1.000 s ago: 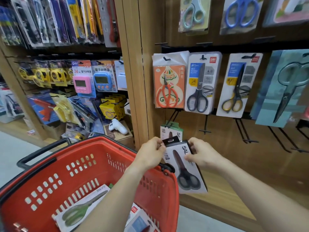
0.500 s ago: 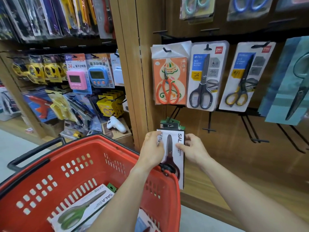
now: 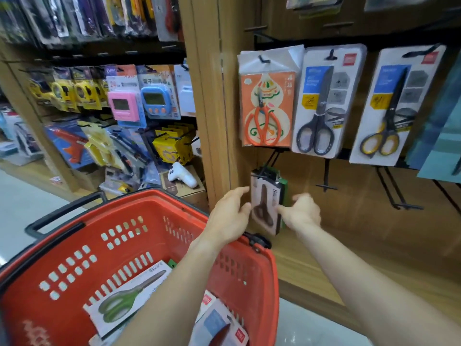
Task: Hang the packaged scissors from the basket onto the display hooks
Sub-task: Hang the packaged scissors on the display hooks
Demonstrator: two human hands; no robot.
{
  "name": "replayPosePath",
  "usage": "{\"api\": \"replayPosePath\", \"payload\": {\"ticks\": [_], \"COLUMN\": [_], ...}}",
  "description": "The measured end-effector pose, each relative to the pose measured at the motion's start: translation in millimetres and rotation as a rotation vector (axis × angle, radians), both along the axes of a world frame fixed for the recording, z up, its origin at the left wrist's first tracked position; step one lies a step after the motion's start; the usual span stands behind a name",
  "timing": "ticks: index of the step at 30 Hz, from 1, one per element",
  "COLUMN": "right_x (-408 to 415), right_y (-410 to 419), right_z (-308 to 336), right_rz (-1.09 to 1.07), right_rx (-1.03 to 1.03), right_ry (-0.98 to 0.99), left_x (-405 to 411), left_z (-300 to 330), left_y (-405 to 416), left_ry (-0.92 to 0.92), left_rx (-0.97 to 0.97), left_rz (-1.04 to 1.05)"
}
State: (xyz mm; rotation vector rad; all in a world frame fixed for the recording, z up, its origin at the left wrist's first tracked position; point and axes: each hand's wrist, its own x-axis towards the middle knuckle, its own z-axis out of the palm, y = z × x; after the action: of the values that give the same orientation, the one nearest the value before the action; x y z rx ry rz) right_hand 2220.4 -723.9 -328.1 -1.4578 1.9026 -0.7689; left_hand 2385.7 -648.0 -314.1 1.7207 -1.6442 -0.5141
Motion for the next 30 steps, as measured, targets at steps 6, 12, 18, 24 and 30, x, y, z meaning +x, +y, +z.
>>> {"api": "replayPosePath", "payload": {"ticks": [6,12,18,24,30], "right_x": [33.5,133.4,227.9,269.5,295.9], "right_y": [70.8,125.4,119.0,108.5,102.5], "right_z": [61.8,17.8,-62.5,-113.9,-145.1], "right_rz": [0.326,0.722,0.718,0.571,0.510], "right_rx": [-0.180,-0.102,0.272,0.425,0.527], "right_ry": [0.175,0.271,0.272,0.108,-0.017], "left_x": [83.8,164.1,206.2,234.0,251.5], "left_z": [3.7,-49.6,-85.5,-115.4,-112.9], "left_y": [40.1,100.3,102.5,106.4,108.0], "left_ry": [-0.276,-0.474,-0.482,-0.399,-0.448], "left_rx": [0.030,0.273,0.631,0.997,1.107], "left_rz": [0.086,0.210,0.231,0.174,0.084]}}
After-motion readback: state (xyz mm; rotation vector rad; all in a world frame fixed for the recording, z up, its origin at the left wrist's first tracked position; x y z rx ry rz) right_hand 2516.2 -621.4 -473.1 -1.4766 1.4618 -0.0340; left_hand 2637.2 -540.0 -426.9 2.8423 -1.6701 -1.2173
